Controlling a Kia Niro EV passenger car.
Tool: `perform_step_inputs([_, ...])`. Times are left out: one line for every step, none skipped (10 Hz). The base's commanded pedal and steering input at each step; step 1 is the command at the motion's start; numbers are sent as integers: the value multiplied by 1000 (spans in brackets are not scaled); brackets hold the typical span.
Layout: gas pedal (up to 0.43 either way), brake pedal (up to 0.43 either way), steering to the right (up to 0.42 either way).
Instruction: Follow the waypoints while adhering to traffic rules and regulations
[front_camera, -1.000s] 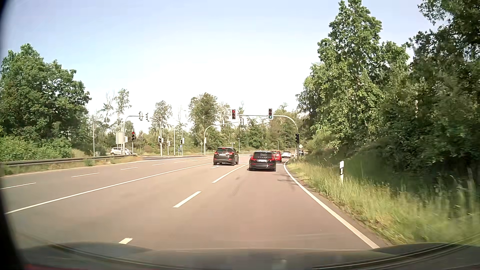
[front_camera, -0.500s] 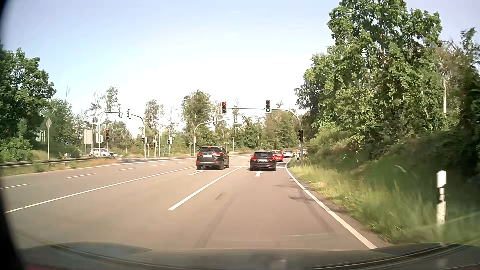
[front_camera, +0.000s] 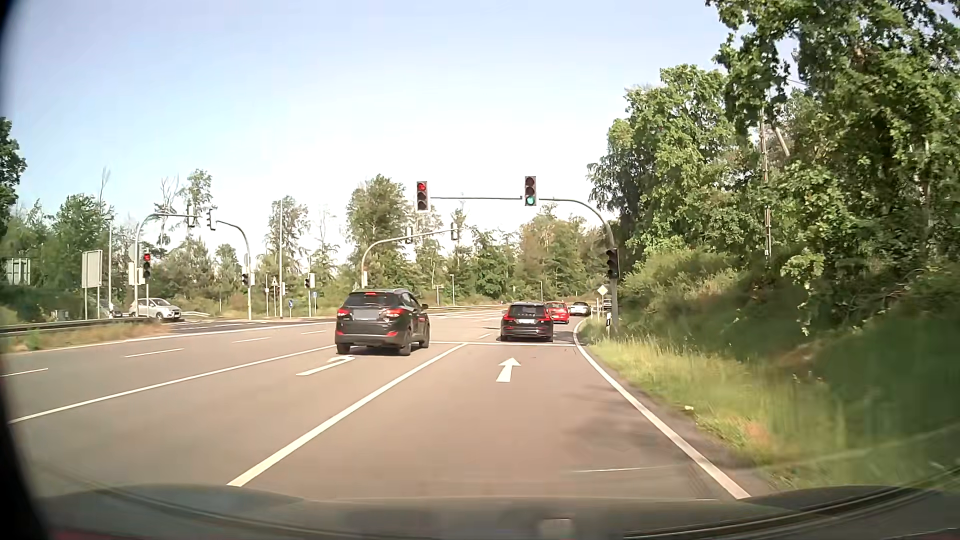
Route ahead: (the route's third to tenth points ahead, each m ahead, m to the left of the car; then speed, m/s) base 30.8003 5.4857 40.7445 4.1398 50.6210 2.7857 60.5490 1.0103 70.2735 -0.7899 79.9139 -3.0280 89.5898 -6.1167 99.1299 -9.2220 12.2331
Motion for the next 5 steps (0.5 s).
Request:
perform_step_inputs([87, 24, 13])
perform_step_inputs([87, 24, 14])
perform_step_inputs([87, 24, 14])
perform_step_inputs([87, 24, 14])
perform_step_inputs([87, 24, 14])
